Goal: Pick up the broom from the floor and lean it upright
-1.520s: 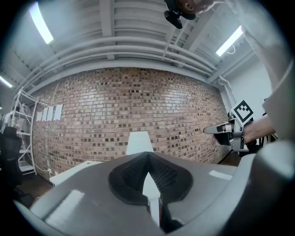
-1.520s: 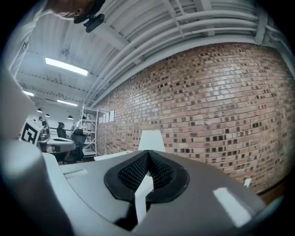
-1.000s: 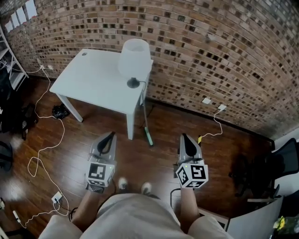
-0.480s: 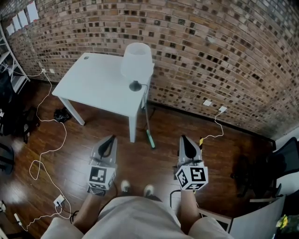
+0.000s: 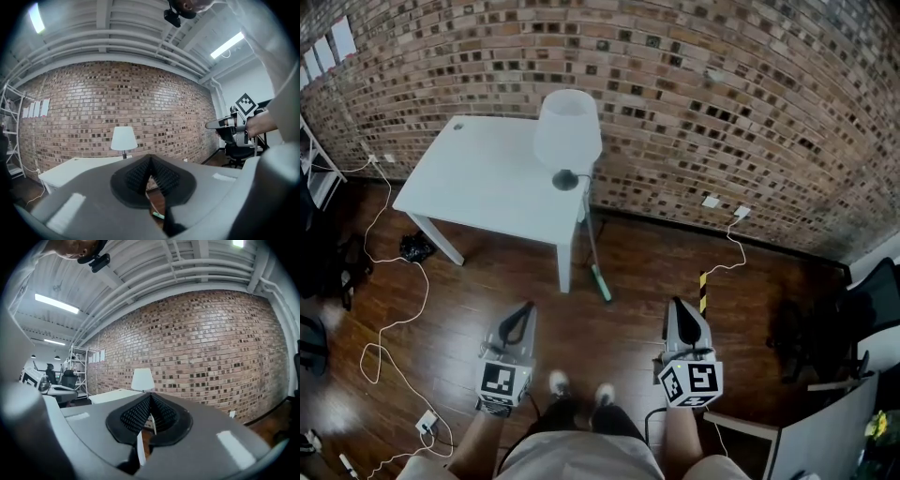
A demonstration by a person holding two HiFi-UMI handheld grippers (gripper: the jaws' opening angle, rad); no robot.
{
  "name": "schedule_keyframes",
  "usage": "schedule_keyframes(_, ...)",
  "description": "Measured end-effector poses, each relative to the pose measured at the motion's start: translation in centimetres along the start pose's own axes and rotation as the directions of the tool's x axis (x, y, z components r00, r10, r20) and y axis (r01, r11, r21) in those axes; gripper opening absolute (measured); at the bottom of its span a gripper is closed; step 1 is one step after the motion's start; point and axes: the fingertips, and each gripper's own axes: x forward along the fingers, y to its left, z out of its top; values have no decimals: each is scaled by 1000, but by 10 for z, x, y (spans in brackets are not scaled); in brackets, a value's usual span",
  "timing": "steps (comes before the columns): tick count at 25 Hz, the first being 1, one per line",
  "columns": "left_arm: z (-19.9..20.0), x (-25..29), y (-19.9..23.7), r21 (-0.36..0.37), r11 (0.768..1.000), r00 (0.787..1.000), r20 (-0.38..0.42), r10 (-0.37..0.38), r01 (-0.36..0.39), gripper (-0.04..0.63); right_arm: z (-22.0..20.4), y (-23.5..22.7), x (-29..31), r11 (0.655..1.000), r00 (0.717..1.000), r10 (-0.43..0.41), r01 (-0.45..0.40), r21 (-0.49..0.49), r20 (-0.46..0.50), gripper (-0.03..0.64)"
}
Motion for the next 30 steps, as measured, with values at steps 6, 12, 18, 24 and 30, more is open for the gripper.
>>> schedule_keyframes(6, -12, -11, -20, -15, 1000, 1000, -20, -14, 13, 0, -27, -6, -29, 1000, 998, 5, -6, -10, -62, 12)
schedule_keyframes(12, -8, -41, -70, -12, 1000, 1000, -26, 9, -9, 0, -40, -20, -86, 999, 997, 31, -32, -17, -72, 12)
schedule_keyframes(18, 6, -101, -160, -12, 1000, 999, 39, 3, -2, 0, -48, -36, -169, 997, 997, 70, -70, 22, -35, 12)
schedule_keyframes(24, 11, -168, -231, 3, 999, 997, 57, 48, -48, 0, -45, -50, -254, 994, 994, 109, -109, 15, -2, 12)
schedule_keyframes(30, 25, -214, -268, 3, 997, 996, 57, 75, -76, 0, -40, -58, -316, 993, 993, 114, -114, 35, 2, 12)
